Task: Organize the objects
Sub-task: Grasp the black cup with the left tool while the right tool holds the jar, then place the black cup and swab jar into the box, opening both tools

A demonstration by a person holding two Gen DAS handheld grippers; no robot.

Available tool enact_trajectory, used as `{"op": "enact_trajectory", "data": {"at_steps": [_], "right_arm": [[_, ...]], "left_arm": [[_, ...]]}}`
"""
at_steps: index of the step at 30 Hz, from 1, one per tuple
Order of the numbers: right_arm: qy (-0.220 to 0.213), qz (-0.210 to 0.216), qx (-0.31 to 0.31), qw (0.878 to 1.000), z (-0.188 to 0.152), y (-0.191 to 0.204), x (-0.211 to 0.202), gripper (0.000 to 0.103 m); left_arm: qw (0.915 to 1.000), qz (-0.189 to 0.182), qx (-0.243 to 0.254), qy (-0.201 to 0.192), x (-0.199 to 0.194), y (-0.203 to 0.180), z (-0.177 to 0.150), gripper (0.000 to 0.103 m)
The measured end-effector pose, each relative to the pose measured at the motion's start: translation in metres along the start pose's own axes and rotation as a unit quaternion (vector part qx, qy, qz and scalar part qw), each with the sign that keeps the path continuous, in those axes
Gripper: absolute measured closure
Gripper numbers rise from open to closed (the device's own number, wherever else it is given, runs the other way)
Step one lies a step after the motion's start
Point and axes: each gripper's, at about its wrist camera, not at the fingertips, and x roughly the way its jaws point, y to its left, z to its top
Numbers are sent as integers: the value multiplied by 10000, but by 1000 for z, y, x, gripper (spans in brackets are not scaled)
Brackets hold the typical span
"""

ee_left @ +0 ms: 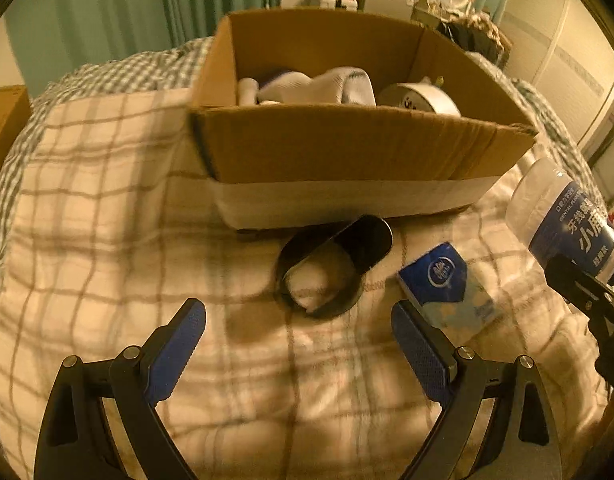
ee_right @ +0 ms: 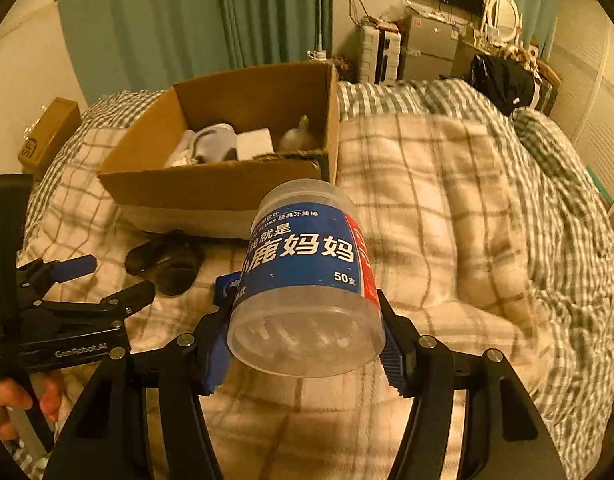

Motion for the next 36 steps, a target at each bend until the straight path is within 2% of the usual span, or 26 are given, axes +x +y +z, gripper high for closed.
{"op": "enact_trajectory", "data": {"at_steps": [6, 7, 10, 14, 21, 27, 31, 36], "right_arm": [[136, 121, 201, 9996, -4, -10, 20, 42], [162, 135, 240, 9995, -5, -12, 22, 42], [250, 226, 346, 9988, -8, -16, 30, 42], [263, 266, 392, 9985, -10, -18, 31, 42], [85, 206, 339, 9992, -10, -15, 15, 42], [-167, 156, 233, 9995, -5, -10, -19, 42], [-400, 146, 142, 9990, -2, 1, -50, 42], [-698, 136, 5, 9975, 3, 14, -87, 42]], "left_arm": [[9993, -30, 354, 69, 23, -14, 15, 8], [9992, -50, 391, 77, 27, -16, 17, 11], [9984, -145, 506, 192, 35, -21, 18, 42], [9979, -263, 590, 111, 28, -23, 13, 43], [9978, -155, 628, -158, -10, -26, 5, 44], [9984, -197, 336, -406, -54, -13, 2, 44], [9967, -271, 222, -733, -93, -11, -5, 44], [9929, -305, 159, -1142, -134, -10, 3, 44]]}}
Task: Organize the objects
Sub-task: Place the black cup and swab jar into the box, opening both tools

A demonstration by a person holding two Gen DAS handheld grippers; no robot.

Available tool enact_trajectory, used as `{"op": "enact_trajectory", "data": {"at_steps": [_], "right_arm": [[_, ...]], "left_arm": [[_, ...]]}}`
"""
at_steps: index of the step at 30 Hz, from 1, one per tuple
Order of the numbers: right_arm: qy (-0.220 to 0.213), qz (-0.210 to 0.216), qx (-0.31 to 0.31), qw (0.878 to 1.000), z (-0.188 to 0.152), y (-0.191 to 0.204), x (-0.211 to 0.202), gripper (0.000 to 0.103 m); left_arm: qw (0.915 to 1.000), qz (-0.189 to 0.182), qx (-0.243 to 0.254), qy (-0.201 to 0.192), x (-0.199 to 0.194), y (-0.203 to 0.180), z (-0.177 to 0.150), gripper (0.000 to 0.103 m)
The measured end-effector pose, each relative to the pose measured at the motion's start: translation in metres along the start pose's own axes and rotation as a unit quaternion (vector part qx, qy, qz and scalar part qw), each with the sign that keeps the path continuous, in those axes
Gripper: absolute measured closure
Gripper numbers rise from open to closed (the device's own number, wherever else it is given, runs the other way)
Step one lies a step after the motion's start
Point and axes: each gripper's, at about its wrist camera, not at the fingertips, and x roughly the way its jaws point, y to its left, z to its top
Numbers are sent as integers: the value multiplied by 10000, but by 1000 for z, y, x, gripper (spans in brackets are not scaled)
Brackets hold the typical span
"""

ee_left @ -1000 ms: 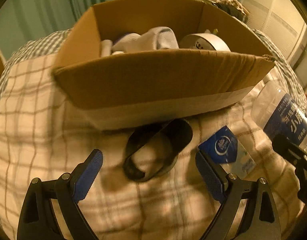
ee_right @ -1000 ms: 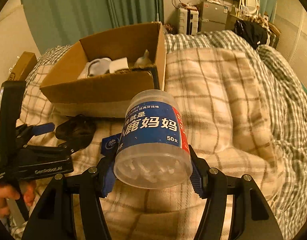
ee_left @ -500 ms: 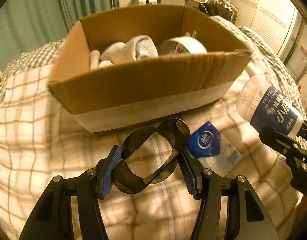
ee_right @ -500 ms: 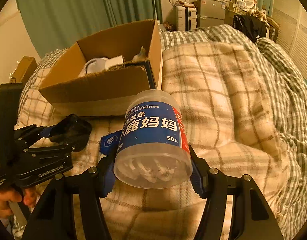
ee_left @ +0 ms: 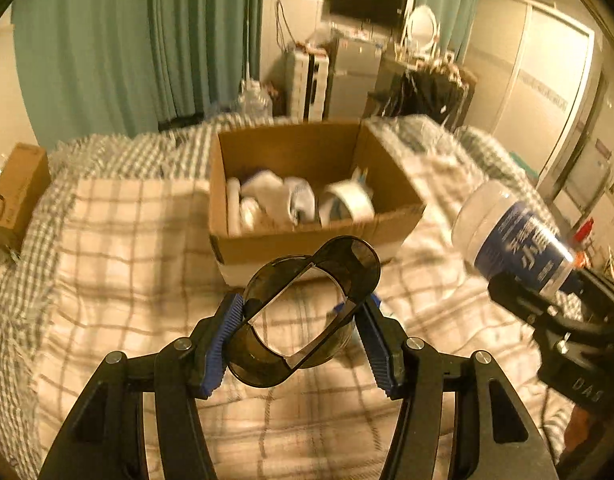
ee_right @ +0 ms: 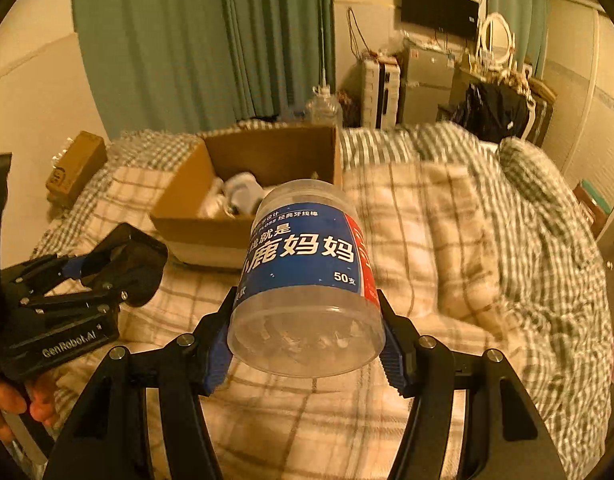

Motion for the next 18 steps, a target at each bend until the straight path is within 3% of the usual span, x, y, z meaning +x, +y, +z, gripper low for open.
{"op": "enact_trajectory", "data": {"at_steps": [8, 18], "right_arm": [[-369, 115, -139, 9992, 21, 17, -37, 42], [-664, 305, -405, 9965, 72, 29, -32, 42]], "left_arm": [[9989, 63, -13, -465, -38, 5, 32, 44], [9980, 98, 19, -620, -23, 4, 81, 44]]}}
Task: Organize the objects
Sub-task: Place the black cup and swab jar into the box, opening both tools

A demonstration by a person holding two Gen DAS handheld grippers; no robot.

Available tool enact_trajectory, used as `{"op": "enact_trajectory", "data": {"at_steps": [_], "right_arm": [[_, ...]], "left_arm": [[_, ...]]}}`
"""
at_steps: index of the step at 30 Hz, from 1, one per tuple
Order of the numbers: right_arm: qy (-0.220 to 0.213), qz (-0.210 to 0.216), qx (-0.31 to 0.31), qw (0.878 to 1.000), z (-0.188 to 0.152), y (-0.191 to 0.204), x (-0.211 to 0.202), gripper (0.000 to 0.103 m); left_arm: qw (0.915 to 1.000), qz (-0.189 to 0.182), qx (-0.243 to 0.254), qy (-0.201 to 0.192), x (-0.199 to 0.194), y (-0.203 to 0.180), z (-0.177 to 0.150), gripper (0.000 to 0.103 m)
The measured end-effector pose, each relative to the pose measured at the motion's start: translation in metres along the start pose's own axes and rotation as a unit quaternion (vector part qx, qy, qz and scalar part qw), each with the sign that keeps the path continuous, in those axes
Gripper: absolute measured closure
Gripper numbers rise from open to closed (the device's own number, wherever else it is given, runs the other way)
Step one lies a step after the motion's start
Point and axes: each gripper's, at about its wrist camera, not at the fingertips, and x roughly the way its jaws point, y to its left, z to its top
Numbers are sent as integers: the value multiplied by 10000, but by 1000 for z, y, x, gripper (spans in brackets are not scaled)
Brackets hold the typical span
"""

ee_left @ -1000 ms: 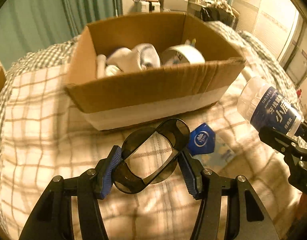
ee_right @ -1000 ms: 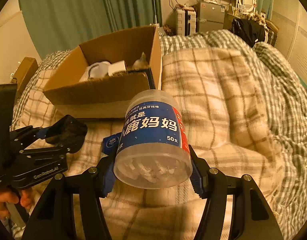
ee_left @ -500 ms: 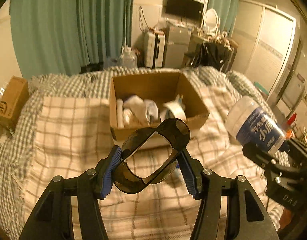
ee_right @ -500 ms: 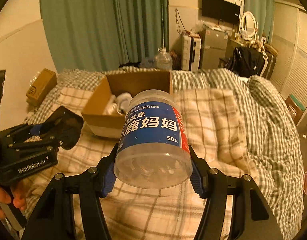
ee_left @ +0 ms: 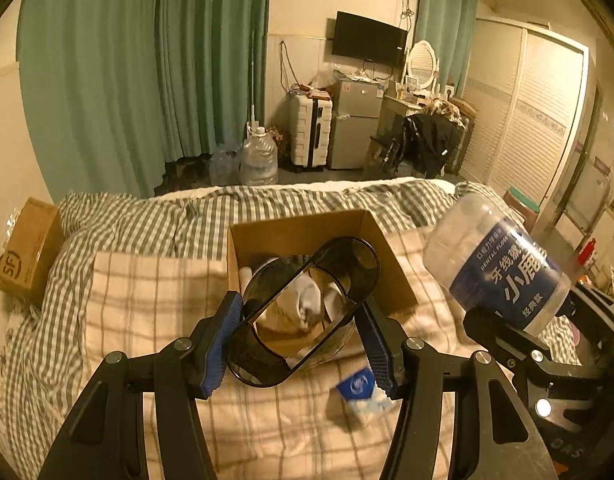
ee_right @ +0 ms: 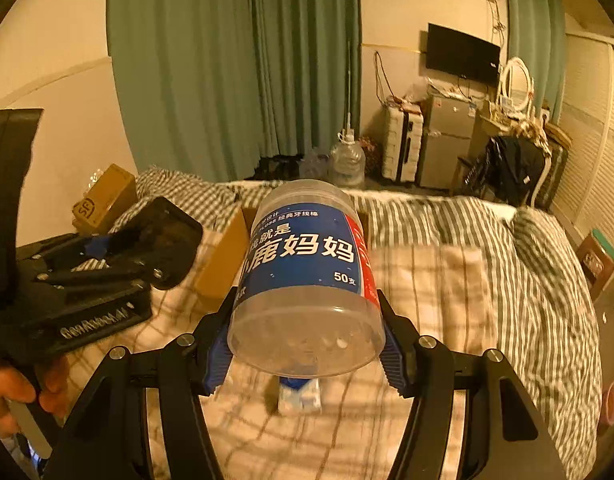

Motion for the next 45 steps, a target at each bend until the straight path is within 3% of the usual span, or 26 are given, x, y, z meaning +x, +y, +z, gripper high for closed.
{"op": "enact_trajectory", "data": {"at_steps": [13, 21, 28, 32, 33, 34, 35, 36, 39, 45], "right_arm": [[112, 189, -67, 9997, 53, -9, 85, 42], [451, 294, 90, 9985, 52, -23, 148, 42], [542, 452, 342, 9969, 49, -37, 178, 42], [406, 556, 521, 9963, 55, -40, 177, 42], [360, 580, 542, 9962, 57, -41, 175, 36], [298, 624, 571, 9960, 60, -42, 172, 28], [232, 639, 609, 9958, 63, -43, 167, 9], [100, 607, 686, 9957, 65, -46, 159, 5], [-51, 583, 795, 9951, 70, -52, 138, 5], [-116, 131, 709, 9973, 71, -66, 82, 5]], "left_arm": [[9991, 231, -178, 295, 86, 18, 30, 44], [9978, 266, -268, 539, 132, 30, 21, 44], [9980, 203, -245, 554, 150, 31, 16, 44], [9979, 148, -246, 581, 150, 28, 16, 41], [9979, 152, -239, 590, 149, 27, 16, 37], [9978, 186, -234, 590, 147, 25, 16, 24], [9979, 252, -237, 548, 143, 24, 17, 17], [9982, 274, -233, 481, 139, 24, 18, 16], [9987, 291, -158, 395, 122, 21, 22, 16], [9990, 375, -57, 240, 72, 14, 25, 16]]}}
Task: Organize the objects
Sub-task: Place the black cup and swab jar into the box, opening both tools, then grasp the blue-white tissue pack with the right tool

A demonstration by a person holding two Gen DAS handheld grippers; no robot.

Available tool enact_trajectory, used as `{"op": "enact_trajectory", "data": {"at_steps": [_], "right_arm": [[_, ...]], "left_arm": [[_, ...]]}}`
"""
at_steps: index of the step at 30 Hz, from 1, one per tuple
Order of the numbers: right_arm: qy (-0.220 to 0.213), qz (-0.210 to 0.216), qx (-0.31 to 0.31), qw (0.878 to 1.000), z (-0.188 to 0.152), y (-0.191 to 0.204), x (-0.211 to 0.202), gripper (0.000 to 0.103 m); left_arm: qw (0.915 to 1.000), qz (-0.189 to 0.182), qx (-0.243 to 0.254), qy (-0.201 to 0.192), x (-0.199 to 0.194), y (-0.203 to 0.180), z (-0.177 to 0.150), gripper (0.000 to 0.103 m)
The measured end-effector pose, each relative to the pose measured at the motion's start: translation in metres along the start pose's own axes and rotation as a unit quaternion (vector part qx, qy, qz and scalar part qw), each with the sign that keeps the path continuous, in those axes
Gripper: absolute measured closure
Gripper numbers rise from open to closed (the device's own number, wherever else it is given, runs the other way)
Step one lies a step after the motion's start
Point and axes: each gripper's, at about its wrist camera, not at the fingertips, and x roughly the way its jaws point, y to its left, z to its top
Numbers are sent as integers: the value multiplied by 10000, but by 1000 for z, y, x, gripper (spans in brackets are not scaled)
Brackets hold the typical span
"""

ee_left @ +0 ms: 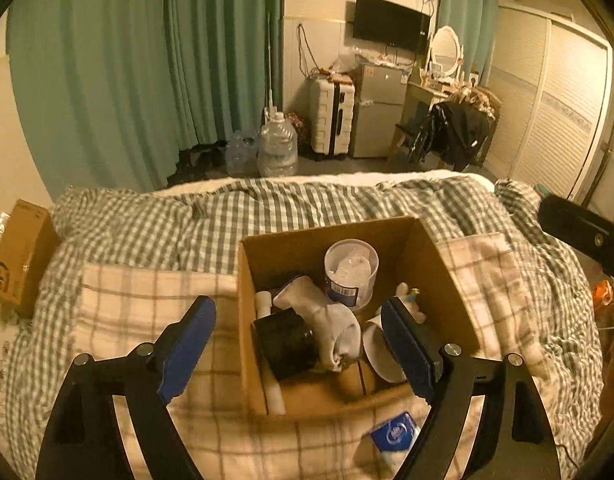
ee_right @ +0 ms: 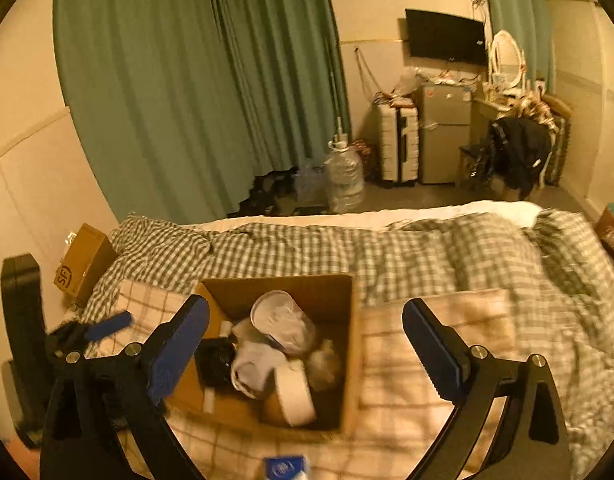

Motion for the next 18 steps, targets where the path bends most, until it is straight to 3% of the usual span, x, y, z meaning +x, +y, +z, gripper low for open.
{"op": "enact_trajectory", "data": {"at_steps": [9, 18], "right_arm": [[-147, -498, -407, 9978, -22, 7, -94, 5], [-10, -580, -498, 9971, -73, 26, -114, 5]], "left_arm": [[9991, 55, 15, -419, -88, -1, -21, 9], [9982, 239, -150, -539, -116, 9, -64, 6]]}}
